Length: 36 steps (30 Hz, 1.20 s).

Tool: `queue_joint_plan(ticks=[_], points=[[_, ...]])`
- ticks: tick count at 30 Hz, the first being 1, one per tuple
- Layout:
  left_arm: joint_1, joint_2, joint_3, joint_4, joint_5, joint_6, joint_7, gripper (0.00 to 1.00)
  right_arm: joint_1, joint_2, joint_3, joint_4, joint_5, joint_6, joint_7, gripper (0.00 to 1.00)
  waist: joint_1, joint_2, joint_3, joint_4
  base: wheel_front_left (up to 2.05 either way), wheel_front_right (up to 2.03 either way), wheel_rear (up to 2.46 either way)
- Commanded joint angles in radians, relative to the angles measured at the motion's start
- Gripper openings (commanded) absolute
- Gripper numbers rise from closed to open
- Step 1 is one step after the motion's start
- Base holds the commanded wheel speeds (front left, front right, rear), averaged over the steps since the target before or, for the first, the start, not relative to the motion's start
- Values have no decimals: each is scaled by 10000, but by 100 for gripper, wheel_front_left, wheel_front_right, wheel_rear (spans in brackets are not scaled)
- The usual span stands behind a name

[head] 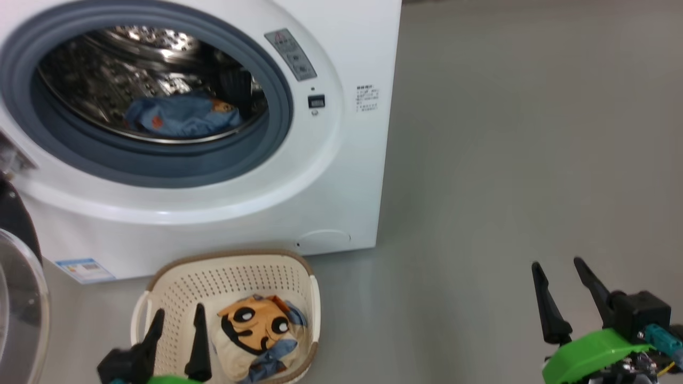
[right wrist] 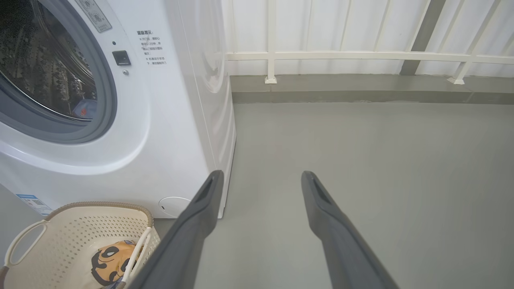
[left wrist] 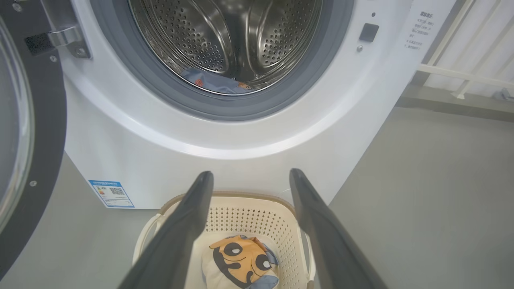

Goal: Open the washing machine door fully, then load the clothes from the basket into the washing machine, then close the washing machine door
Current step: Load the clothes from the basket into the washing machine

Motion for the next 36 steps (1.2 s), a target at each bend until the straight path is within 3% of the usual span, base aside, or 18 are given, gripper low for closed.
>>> queue_joint_plan(ticks=[1,9,14,22,36], points=[[-657,60,258,193,-62,-103,17,100,-547,-123,262,-358,-36,44,-64,100,0,0,831,-120,0,0,0],[-3085,-15,54,3555,-347,-797,375,100,-1517,-123,531,-424,-44,44,-256,100,0,0,2509,-578,0,0,0],[-4577,164,-251,5792,-227,-1112,1157,100,-2074,-123,698,-399,-188,44,-476,100,0,0,3523,-933,0,0,0],[-6588,424,-219,7881,-586,-1612,1951,100,-2909,-123,1034,-268,-53,44,-897,100,0,0,5187,-1510,0,0,0],[-8537,1179,232,9331,-1138,-1199,3100,100,-3822,-123,1456,-232,213,44,-1429,100,0,0,7489,-2261,0,0,0]])
